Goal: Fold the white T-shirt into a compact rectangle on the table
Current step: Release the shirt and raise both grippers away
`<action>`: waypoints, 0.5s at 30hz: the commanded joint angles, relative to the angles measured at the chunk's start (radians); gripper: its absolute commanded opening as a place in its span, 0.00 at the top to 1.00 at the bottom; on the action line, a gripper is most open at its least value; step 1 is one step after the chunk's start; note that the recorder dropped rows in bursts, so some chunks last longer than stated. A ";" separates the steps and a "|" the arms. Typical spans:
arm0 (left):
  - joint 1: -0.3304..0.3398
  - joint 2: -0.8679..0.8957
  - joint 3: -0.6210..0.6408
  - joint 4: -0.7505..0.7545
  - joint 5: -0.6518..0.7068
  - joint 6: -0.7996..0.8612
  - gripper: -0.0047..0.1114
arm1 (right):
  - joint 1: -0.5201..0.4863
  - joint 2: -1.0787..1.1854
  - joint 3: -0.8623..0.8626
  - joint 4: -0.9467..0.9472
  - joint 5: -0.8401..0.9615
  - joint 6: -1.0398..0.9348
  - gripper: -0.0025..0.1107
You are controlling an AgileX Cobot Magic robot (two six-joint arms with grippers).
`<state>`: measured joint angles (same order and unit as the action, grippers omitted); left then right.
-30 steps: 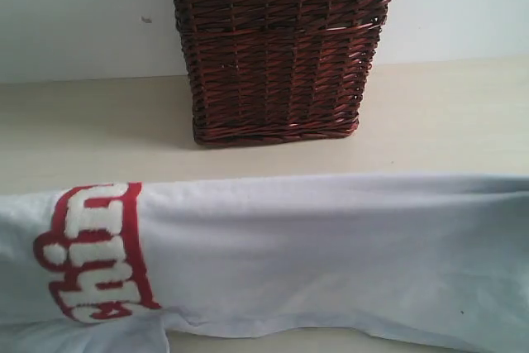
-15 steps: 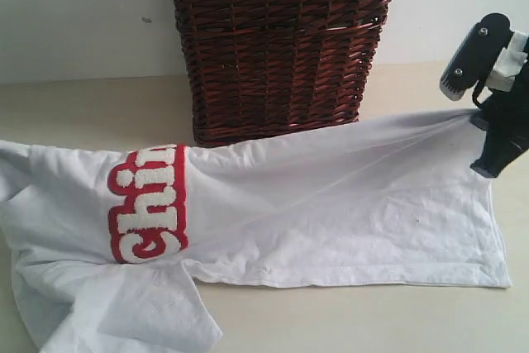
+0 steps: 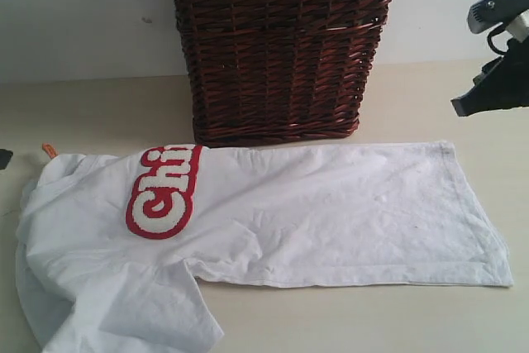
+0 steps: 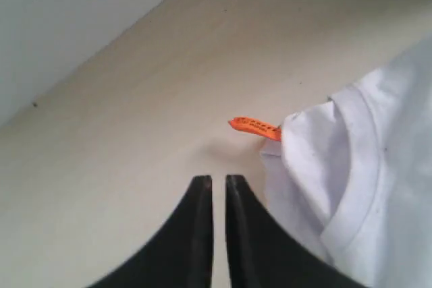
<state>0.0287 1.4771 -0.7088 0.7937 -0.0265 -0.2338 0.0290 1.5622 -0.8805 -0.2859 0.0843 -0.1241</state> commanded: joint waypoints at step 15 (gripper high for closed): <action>-0.319 0.025 -0.016 -1.382 0.805 0.929 0.88 | -0.006 0.008 -0.063 0.781 0.611 -0.448 0.98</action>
<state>-0.2630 1.4930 -0.7662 -0.5623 0.8048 0.6687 0.0271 1.5697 -0.9626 0.4622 0.7043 -0.5447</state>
